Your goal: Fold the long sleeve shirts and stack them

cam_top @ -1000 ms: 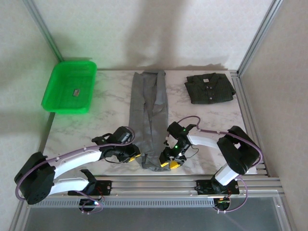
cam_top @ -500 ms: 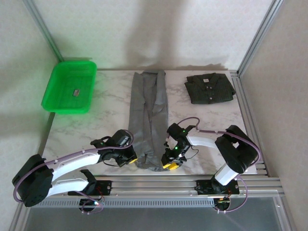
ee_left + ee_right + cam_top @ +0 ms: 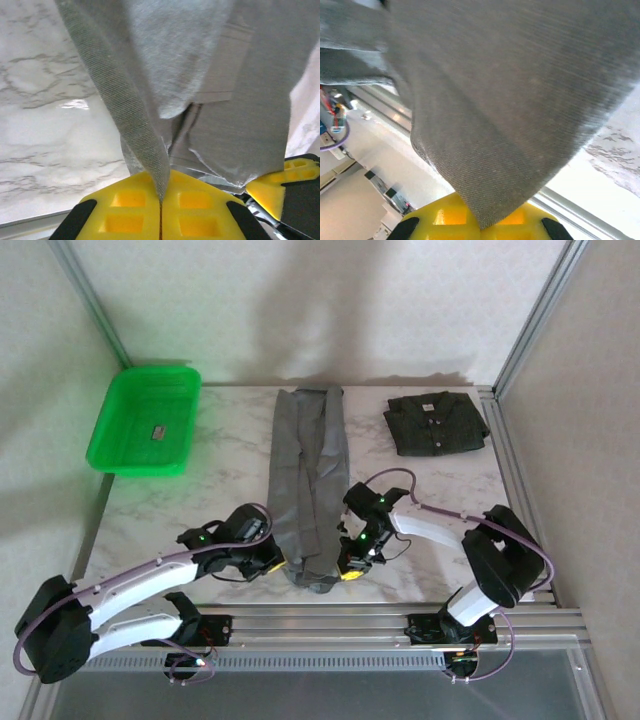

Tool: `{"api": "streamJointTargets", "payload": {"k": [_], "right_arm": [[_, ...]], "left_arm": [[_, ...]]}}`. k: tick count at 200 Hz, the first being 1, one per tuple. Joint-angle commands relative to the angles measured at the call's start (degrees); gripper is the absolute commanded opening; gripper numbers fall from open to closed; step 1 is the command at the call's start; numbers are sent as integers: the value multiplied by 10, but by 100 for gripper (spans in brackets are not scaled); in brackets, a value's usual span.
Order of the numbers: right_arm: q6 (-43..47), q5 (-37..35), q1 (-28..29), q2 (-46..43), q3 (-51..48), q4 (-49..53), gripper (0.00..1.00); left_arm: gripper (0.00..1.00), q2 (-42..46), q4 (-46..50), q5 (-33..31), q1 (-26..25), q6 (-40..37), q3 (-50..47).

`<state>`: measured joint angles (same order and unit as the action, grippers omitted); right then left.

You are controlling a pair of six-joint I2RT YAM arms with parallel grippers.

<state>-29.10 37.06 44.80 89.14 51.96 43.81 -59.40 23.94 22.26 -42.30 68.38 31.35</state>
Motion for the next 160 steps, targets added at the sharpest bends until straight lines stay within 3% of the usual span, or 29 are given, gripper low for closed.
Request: {"api": "streamJointTargets", "payload": {"k": [1,71,160], "right_arm": [[21,-17,-17,-11,46,60,0],[84,-9,-109,35,225,162,0],[115,-1,-172,100,403,225,0]], "left_arm": [[0,-5,24,-19,20,-12,48],[0,-57,78,17,146,-115,189],[0,-118,78,36,222,-179,300]]}}
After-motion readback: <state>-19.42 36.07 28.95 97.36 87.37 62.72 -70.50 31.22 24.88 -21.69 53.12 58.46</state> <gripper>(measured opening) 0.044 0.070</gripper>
